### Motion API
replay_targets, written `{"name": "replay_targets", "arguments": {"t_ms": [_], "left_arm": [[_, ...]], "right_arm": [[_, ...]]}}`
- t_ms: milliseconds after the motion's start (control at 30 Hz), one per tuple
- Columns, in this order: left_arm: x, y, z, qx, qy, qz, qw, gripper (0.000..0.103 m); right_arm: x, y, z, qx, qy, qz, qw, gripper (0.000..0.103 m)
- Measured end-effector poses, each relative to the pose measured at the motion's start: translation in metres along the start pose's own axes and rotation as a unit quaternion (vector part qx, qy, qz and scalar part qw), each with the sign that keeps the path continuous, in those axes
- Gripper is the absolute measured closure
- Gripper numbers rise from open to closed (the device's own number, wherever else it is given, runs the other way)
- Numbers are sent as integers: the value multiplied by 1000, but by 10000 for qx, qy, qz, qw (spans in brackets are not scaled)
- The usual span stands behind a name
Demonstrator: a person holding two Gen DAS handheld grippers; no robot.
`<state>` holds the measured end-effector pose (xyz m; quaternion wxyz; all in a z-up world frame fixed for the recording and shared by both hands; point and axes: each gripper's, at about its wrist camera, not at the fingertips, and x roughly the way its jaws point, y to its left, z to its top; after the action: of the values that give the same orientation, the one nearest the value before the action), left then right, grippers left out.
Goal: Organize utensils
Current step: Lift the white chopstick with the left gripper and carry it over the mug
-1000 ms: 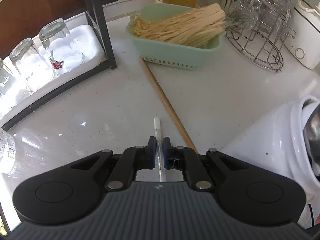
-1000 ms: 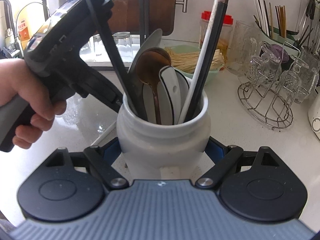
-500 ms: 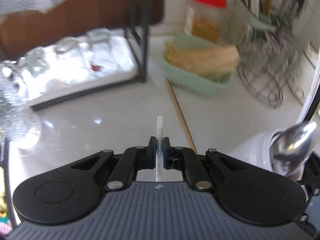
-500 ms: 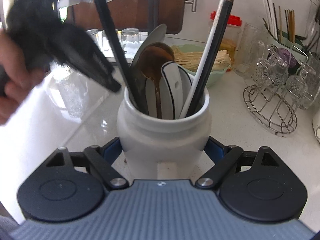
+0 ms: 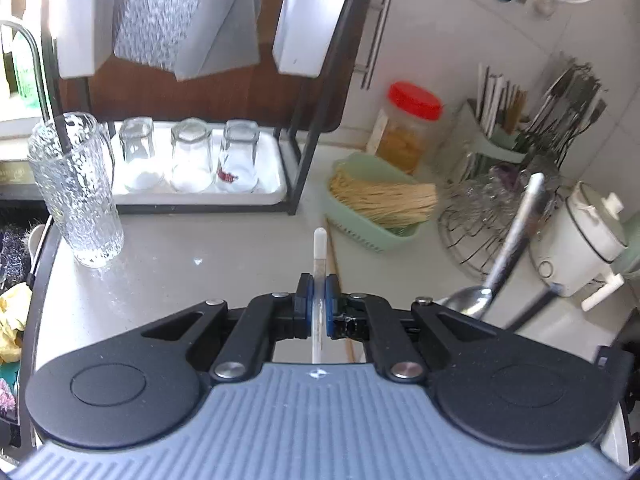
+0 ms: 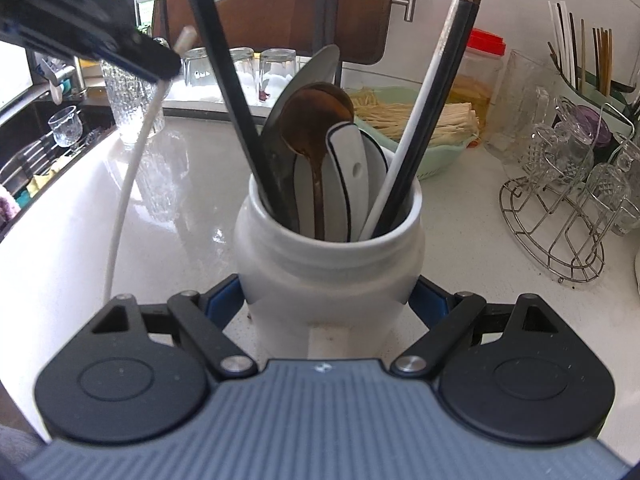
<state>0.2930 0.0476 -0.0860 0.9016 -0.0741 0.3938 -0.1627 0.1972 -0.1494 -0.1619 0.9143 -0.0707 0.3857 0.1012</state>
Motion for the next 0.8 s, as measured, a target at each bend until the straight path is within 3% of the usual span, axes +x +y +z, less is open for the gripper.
{"name": "replay_targets", "arguments": {"t_ms": [267,800], "left_arm": [[-39,-13,-3,66,-269,-252,9993,96],[-59,-21,3,121,-338,-490,9982,96]], "right_arm": [[0,1,-1,58,-25,-27,10000,12],[-1,2,-3,-4,-71,-42,10000,12]]}}
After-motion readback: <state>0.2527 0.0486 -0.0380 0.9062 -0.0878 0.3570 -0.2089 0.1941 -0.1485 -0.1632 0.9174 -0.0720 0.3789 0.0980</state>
